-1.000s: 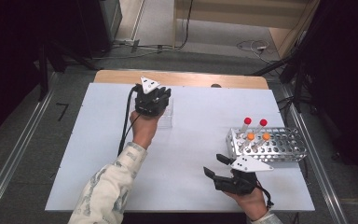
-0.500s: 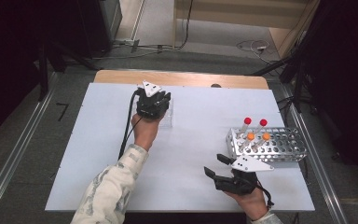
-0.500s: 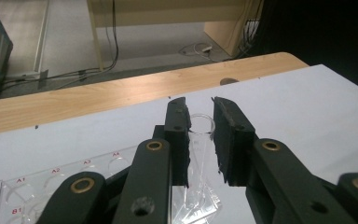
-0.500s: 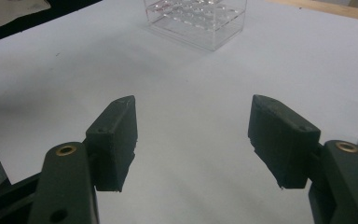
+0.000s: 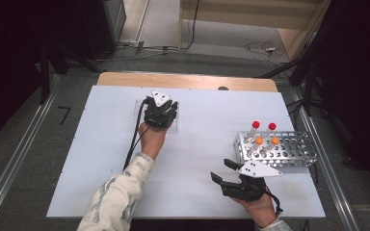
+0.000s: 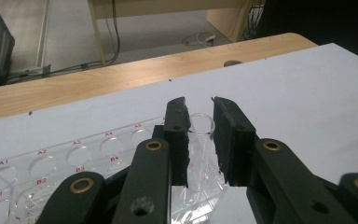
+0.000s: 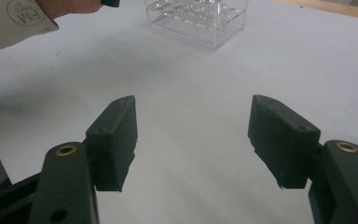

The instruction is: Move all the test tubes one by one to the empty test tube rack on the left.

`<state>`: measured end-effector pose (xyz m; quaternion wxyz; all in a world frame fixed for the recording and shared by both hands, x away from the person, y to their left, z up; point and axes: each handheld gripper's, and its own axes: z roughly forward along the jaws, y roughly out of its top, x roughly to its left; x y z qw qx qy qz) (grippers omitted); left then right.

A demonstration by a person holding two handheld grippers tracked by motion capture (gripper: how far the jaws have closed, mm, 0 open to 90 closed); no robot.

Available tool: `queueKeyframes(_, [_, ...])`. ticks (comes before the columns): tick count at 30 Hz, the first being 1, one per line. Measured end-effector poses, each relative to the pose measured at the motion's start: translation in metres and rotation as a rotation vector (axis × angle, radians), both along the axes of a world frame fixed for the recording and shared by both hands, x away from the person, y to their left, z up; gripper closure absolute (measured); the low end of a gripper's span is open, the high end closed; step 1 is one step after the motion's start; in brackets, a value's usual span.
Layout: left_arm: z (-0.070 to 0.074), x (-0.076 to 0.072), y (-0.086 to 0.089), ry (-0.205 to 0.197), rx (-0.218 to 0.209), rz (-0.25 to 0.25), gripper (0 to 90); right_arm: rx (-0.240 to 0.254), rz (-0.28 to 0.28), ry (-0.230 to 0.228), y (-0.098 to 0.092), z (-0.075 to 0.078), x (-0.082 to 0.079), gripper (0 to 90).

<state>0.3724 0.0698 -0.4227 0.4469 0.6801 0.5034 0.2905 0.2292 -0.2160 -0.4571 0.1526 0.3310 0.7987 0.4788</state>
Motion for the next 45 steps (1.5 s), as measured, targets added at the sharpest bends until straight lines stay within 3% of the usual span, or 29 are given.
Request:
queueKeyframes(7, [-0.002, 0.0, 0.002, 0.006, -0.009, -0.001, 69.8, 0.0, -0.001, -0.003, 0.0, 0.0, 0.0, 31.1])
queueKeyframes(10, [0.0, -0.001, 0.005, 0.002, -0.037, -0.002, 66.5, 0.005, -0.009, -0.003, -0.001, 0.001, -0.001, 31.1])
queueKeyframes(11, [0.0, -0.002, 0.006, 0.0, -0.053, 0.0, 59.6, 0.01, -0.016, -0.005, -0.004, 0.001, -0.001, 31.1])
queueKeyframes(13, [0.001, -0.004, 0.008, 0.005, -0.069, 0.002, 57.4, 0.008, -0.02, -0.009, -0.006, 0.002, -0.001, 31.1])
queueKeyframes(17, [0.004, -0.009, 0.011, 0.013, -0.099, -0.004, 40.8, 0.028, -0.053, -0.018, -0.017, 0.006, -0.001, 31.2])
queueKeyframes(22, [0.008, -0.021, 0.017, 0.017, -0.144, -0.027, 33.9, 0.034, -0.077, -0.027, -0.026, 0.009, -0.003, 31.3])
queueKeyframes(23, [0.008, -0.024, 0.018, 0.022, -0.148, -0.032, 29.2, 0.035, -0.086, -0.034, -0.031, 0.01, -0.003, 31.3])
queueKeyframes(28, [0.007, -0.038, 0.023, 0.022, -0.185, -0.062, 25.4, 0.036, -0.106, -0.044, -0.039, 0.012, -0.005, 31.3])
queueKeyframes(35, [0.005, -0.054, 0.026, 0.021, -0.168, -0.094, 17.5, 0.033, -0.131, -0.052, -0.048, 0.013, -0.009, 31.4])
queueKeyframes(45, [-0.001, -0.062, 0.029, 0.032, -0.173, -0.109, 10.2, 0.035, -0.171, -0.055, -0.062, 0.013, -0.01, 31.5])
